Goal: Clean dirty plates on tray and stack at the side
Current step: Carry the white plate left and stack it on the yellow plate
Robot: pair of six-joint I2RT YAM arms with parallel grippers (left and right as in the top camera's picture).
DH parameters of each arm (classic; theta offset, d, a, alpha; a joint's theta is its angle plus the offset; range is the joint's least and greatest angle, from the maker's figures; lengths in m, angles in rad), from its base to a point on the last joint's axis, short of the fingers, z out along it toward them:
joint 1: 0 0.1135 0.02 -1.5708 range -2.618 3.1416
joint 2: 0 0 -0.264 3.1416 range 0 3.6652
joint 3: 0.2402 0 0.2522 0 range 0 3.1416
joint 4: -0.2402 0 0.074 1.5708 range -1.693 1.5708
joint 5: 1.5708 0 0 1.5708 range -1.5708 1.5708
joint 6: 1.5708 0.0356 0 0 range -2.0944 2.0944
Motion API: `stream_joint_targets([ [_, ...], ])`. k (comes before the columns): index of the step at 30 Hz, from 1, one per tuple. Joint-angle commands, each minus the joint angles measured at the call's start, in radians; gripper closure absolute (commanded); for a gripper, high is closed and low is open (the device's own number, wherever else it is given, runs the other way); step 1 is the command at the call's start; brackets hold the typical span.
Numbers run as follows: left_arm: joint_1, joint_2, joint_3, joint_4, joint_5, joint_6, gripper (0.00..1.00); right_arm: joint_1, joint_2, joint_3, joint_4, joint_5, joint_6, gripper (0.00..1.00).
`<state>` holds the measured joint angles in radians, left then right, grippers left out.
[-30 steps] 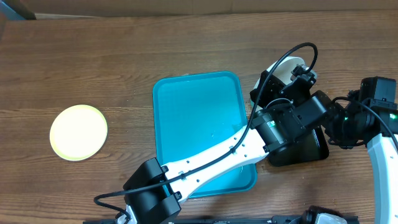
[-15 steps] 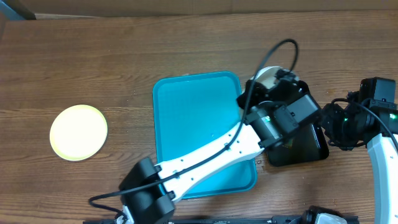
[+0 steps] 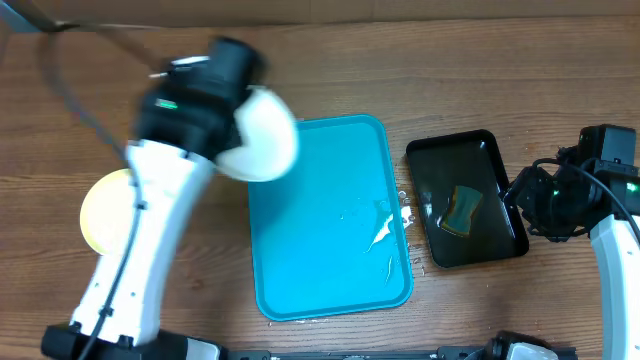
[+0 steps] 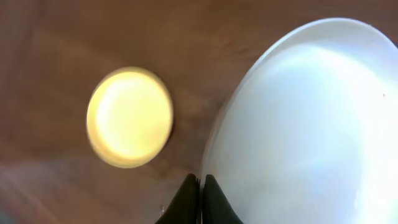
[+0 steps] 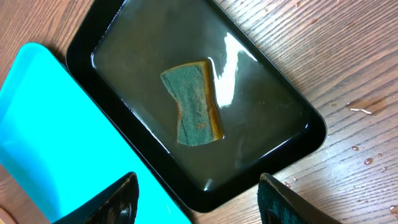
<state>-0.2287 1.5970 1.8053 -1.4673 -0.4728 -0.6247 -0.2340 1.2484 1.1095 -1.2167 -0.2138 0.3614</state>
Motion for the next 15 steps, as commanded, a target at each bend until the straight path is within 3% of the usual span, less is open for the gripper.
stream_joint_targets([
  [1,0.218,-0.008,-0.010,-0.003,0.205,0.063,0.96,-0.003,-0.004,0.011,0.003,-0.008,-0.023,0.37],
  [10,0.795,-0.008,-0.246,0.139,0.405,0.149,0.96,-0.003,-0.004,0.011,0.003,-0.008,-0.023,0.37],
  [15,0.962,-0.008,-0.464,0.325,0.498,0.139,0.96,-0.003,-0.004,0.011,0.001,-0.008,-0.023,0.37],
])
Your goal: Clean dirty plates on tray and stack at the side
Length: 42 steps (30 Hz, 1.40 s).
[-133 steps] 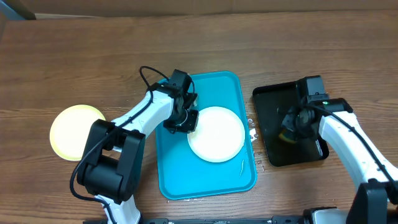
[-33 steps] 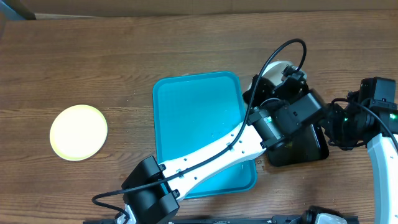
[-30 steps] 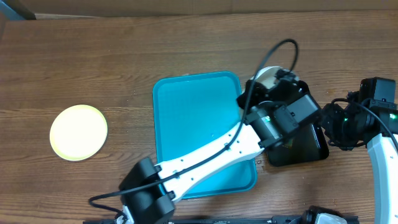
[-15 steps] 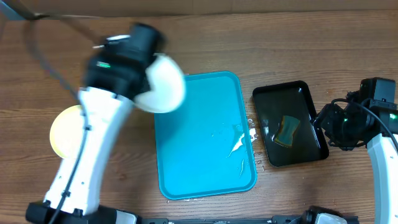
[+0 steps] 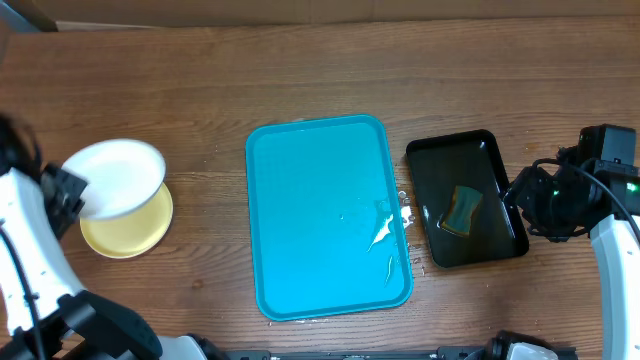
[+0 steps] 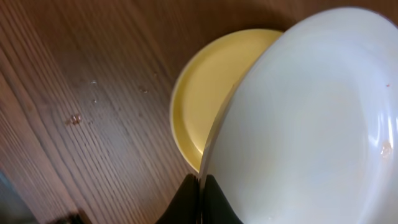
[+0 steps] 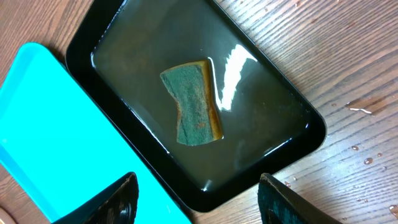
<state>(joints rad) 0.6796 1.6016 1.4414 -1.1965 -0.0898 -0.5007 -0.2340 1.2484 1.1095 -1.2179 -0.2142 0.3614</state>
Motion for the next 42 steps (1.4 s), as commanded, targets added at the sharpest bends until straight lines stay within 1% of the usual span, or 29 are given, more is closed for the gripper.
stream_joint_targets([
  [1,0.065,-0.012,-0.130,0.080,0.121,0.015,0.96,-0.003,-0.004,0.011,0.001,-0.008,-0.023,0.37],
  [4,0.080,-0.012,-0.219,0.166,0.097,0.015,0.96,-0.003,-0.004,0.011,-0.001,-0.008,-0.023,0.37],
  [6,0.080,-0.012,-0.249,0.193,0.085,0.015,0.96,-0.003,-0.004,0.011,-0.001,-0.008,-0.023,0.37],
  [7,0.080,-0.012,-0.259,0.206,0.083,0.015,0.93,-0.003,-0.004,0.011,0.000,-0.008,-0.023,0.37],
  [11,0.080,-0.013,-0.241,0.209,0.096,0.018,0.69,-0.003,-0.004,0.011,0.000,-0.008,-0.033,0.37],
  [12,0.080,-0.013,-0.224,0.200,0.121,0.029,0.66,-0.003,-0.004,0.011,0.000,-0.008,-0.041,0.36],
  [16,0.076,-0.014,-0.113,0.118,0.264,0.084,0.65,-0.003,-0.004,0.011,-0.005,-0.008,-0.060,0.36],
  [20,0.021,-0.028,0.025,0.014,0.453,0.232,0.64,-0.003,-0.004,0.011,-0.003,-0.016,-0.060,0.36],
  [22,-0.044,-0.053,0.079,-0.019,0.513,0.315,0.63,-0.003,-0.004,0.011,0.000,-0.024,-0.067,0.36],
  [25,-0.189,-0.116,0.125,-0.049,0.528,0.433,0.62,0.000,-0.005,0.011,0.005,-0.114,-0.179,0.36],
  [26,-0.250,-0.144,0.127,-0.049,0.522,0.480,0.61,0.006,-0.008,0.011,0.006,-0.154,-0.220,0.36],
  [27,-0.312,-0.172,0.127,-0.048,0.510,0.517,0.61,0.013,-0.013,0.012,0.007,-0.182,-0.240,0.32],
  [31,-0.602,-0.271,0.127,-0.048,0.425,0.626,0.61,0.082,-0.063,0.012,0.010,-0.191,-0.248,0.29],
  [32,-0.662,-0.288,0.127,-0.049,0.394,0.629,0.61,0.100,-0.076,0.012,0.011,-0.192,-0.248,0.28],
  [33,-0.761,-0.315,0.127,-0.053,0.344,0.626,0.60,0.148,-0.108,0.012,0.014,-0.192,-0.259,0.27],
  [35,-0.840,-0.338,0.127,-0.059,0.307,0.605,0.56,0.200,-0.145,0.012,0.019,-0.188,-0.265,0.23],
  [36,-0.874,-0.351,0.127,-0.061,0.275,0.573,0.56,0.229,-0.166,0.012,0.024,-0.188,-0.265,0.22],
  [39,-0.929,-0.391,0.127,-0.078,0.181,0.493,0.52,0.301,-0.224,0.012,0.050,-0.188,-0.265,0.16],
  [41,-0.935,-0.427,0.127,-0.098,0.152,0.462,0.45,0.343,-0.265,0.012,0.069,-0.189,-0.284,0.13],
  [42,-0.934,-0.449,0.127,-0.108,0.143,0.452,0.39,0.361,-0.285,0.012,0.074,-0.187,-0.293,0.11],
])
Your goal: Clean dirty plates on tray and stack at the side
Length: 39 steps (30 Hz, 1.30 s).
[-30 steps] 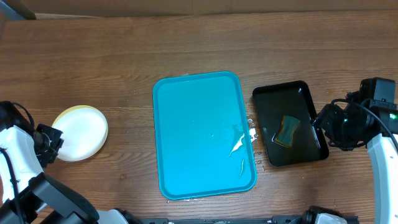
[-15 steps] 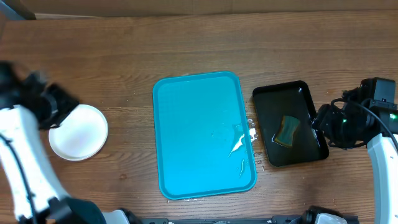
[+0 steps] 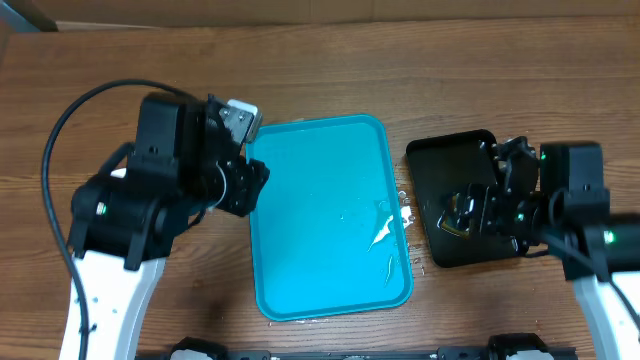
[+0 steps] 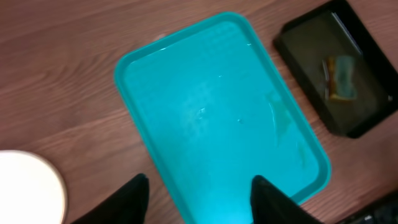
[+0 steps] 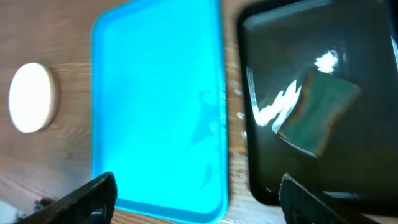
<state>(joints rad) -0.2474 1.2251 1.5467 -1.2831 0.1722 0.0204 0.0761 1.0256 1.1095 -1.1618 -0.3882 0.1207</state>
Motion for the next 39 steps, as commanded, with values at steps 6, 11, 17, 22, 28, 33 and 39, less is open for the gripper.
stream_joint_targets([
  [6,-0.008,-0.164,0.020,-0.031,-0.148,-0.088,0.00,0.079,-0.143,0.012,0.060,-0.014,-0.045,0.00],
  [11,-0.008,-0.163,0.020,-0.027,-0.146,-0.088,0.00,0.079,-0.139,0.012,0.053,-0.029,0.018,0.00],
  [17,-0.008,-0.137,0.020,-0.029,-0.146,-0.088,0.00,0.079,-0.121,0.012,0.053,-0.029,0.018,0.00],
  [22,-0.008,-0.108,0.020,-0.029,-0.146,-0.088,0.00,0.079,-0.092,0.012,0.053,-0.029,0.018,0.00],
  [28,-0.008,-0.064,0.020,-0.029,-0.146,-0.088,0.00,0.092,-0.123,0.009,0.071,0.047,0.006,0.00],
  [33,-0.008,-0.021,0.020,-0.029,-0.146,-0.088,0.00,0.092,-0.280,-0.027,0.296,0.127,-0.030,0.00],
  [39,-0.008,0.040,0.020,-0.029,-0.146,-0.088,0.00,0.081,-0.509,-0.181,0.463,0.142,-0.129,0.00],
])
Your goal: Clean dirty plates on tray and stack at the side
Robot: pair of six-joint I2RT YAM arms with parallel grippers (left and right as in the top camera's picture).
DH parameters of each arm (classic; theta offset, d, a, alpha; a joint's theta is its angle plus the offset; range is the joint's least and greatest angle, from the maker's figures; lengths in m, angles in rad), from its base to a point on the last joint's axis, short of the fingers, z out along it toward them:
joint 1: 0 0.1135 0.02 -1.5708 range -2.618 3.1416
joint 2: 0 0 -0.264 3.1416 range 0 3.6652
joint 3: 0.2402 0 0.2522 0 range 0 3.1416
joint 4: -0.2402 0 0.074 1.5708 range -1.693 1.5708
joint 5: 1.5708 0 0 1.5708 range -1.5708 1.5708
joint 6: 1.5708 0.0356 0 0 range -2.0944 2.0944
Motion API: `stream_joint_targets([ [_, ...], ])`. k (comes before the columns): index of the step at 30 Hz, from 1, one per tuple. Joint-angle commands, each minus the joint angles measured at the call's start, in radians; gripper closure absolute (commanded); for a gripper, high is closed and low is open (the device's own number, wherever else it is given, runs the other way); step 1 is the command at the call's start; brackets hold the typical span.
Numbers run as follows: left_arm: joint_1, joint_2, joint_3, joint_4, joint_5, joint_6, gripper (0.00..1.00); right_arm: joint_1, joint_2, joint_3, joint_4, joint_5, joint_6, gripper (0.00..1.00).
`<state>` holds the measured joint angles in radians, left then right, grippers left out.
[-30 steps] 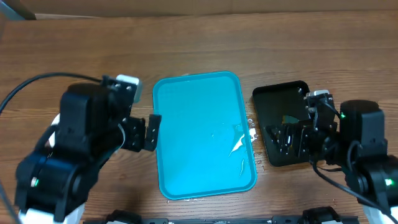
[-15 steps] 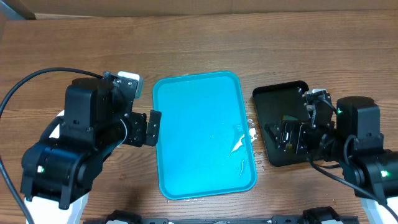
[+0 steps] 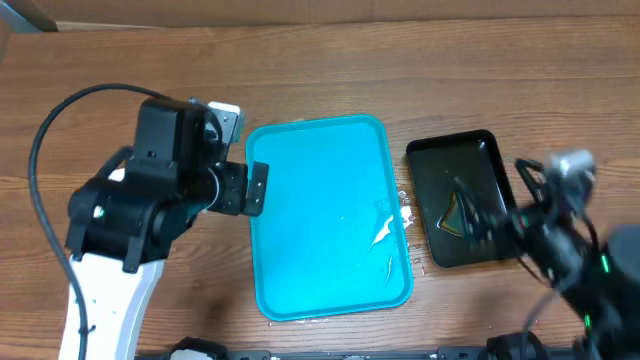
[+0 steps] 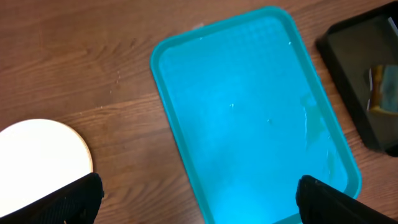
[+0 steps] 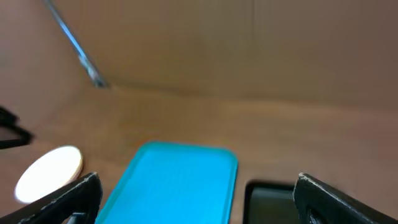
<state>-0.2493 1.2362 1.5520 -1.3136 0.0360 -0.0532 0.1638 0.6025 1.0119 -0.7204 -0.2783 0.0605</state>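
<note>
The white plate (image 4: pixel 40 163) lies on the wood left of the teal tray (image 4: pixel 255 118), with a thin yellowish edge showing under it. In the overhead view my left arm hides the plates. No plate is on the teal tray (image 3: pixel 320 230), only wet streaks. My left gripper (image 4: pixel 200 205) hangs open and empty above the tray's left edge. The right gripper (image 5: pixel 199 202) is open and empty, raised and looking across the table at the tray (image 5: pixel 177 180) and the plate (image 5: pixel 50 171).
A black tray (image 3: pixel 465 200) of dark water holds a green and yellow sponge (image 3: pixel 458 212), right of the teal tray. Water drops lie on the wood between the two trays. My right arm (image 3: pixel 565 240) is blurred at the front right.
My right gripper was looking down over the black tray and is now drawn back to the front right, tilted up. My left gripper stays open by the tray's left edge, with its fingers wider apart.
My left gripper held the white plate by the teal tray's left edge, with the yellow plate alone at the left. Then it held the white plate over the yellow one. Later the white plate lay there and the left gripper was open over the tray.
</note>
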Motion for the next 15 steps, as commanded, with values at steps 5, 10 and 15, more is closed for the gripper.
stream_joint_targets([
  [5,-0.006,0.104,0.015,0.002,-0.010,-0.014,0.00,-0.066,-0.296,-0.306,0.043,0.032,-0.069,0.00],
  [10,-0.006,0.180,0.015,0.002,-0.010,-0.014,0.00,-0.070,-0.458,-0.522,0.198,0.031,-0.069,0.00],
  [15,-0.006,0.245,0.015,0.003,-0.010,-0.014,0.00,-0.070,-0.545,-0.690,0.345,0.031,-0.069,0.00],
])
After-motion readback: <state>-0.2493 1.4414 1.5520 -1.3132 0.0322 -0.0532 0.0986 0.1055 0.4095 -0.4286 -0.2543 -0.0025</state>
